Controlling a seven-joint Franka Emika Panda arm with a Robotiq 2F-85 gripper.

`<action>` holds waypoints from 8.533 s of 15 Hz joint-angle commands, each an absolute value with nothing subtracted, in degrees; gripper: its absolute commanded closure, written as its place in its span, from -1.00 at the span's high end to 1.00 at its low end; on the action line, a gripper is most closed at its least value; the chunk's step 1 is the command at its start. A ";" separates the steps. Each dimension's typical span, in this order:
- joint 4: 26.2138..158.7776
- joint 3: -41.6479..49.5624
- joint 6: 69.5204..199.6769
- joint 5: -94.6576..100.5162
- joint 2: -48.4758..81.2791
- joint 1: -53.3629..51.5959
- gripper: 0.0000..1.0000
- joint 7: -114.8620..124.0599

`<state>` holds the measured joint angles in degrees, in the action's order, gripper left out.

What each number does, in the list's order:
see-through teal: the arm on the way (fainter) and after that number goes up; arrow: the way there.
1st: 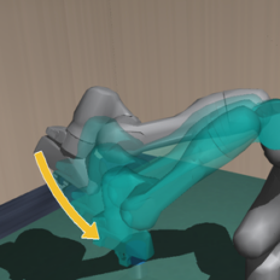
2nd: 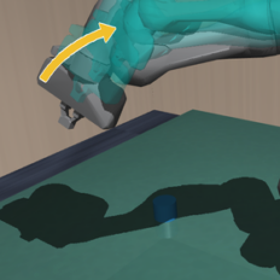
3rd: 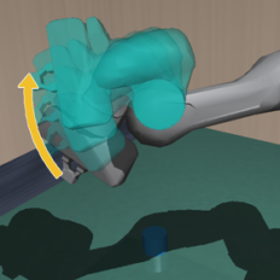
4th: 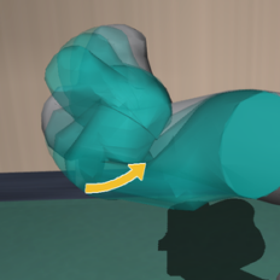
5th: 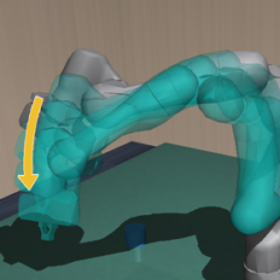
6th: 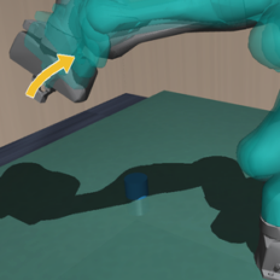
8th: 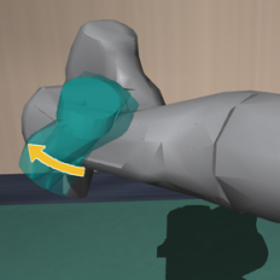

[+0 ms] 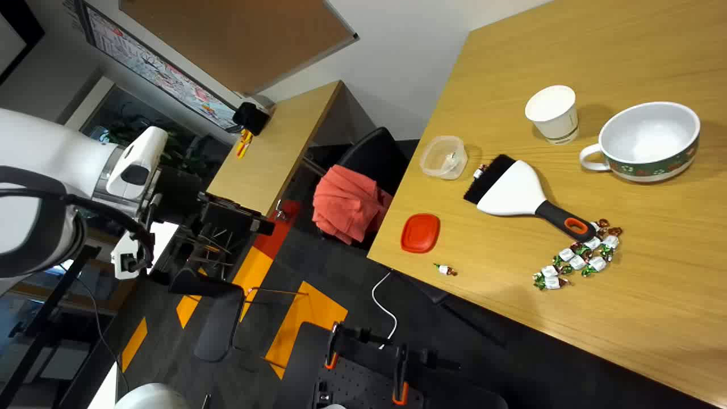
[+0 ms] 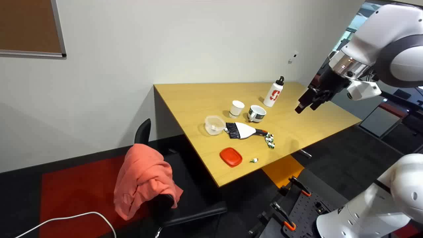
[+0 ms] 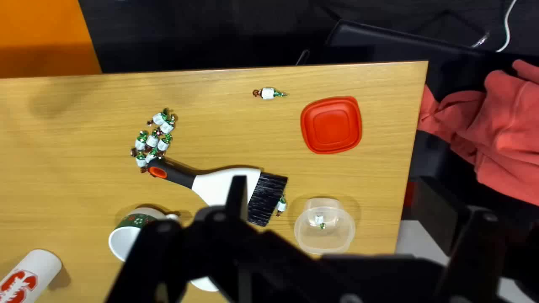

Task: Move the smaller cup to the right

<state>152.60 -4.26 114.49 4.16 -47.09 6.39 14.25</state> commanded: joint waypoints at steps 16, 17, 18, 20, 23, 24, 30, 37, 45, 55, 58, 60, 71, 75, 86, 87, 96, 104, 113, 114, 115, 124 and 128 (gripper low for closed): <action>147.71 -0.93 127.41 4.46 -35.81 10.51 1.00 16.36; 146.80 -0.52 129.64 4.56 -33.64 11.07 1.00 16.45; 145.57 -0.36 132.75 5.20 -30.85 12.08 1.00 16.93; 142.61 0.09 136.88 5.77 -25.56 13.48 1.00 17.07; 136.95 1.41 140.31 6.28 -17.85 14.80 1.00 16.25; 134.93 2.49 140.43 5.95 -15.76 14.73 1.00 15.29; 133.11 5.48 139.91 4.97 -14.19 13.49 1.00 13.89; 132.95 5.43 139.88 4.94 -14.14 13.21 1.00 13.87; 126.96 8.94 142.07 0.50 -5.76 13.09 1.00 10.61; 114.28 12.98 138.39 -19.54 8.91 16.13 1.00 -9.90; 116.07 12.83 140.60 -17.98 8.52 16.05 1.00 -8.44; 115.72 12.81 140.51 -18.02 8.76 16.13 1.00 -8.44; 92.16 14.66 137.81 -13.62 33.91 16.73 1.00 15.39; 83.39 14.77 137.38 -13.55 42.66 17.35 1.00 21.91; 67.67 13.07 129.51 -14.81 55.58 20.03 1.00 27.04; 66.74 12.97 128.67 -14.81 56.30 20.17 1.00 27.02; 62.91 12.73 126.42 -13.95 61.38 19.50 0.47 27.31; 63.28 13.28 127.24 -14.37 61.03 18.50 -0.76 27.21; 72.57 15.11 130.66 -13.56 52.38 16.10 -0.98 26.12; 75.39 15.26 130.67 -13.76 49.39 15.90 -0.98 25.70; 77.72 15.77 130.21 -13.69 46.76 15.47 -0.98 25.43; 100.01 20.27 128.76 -4.58 23.85 13.54 -0.98 23.45; 110.97 22.85 129.37 -0.81 13.81 15.04 -0.98 24.24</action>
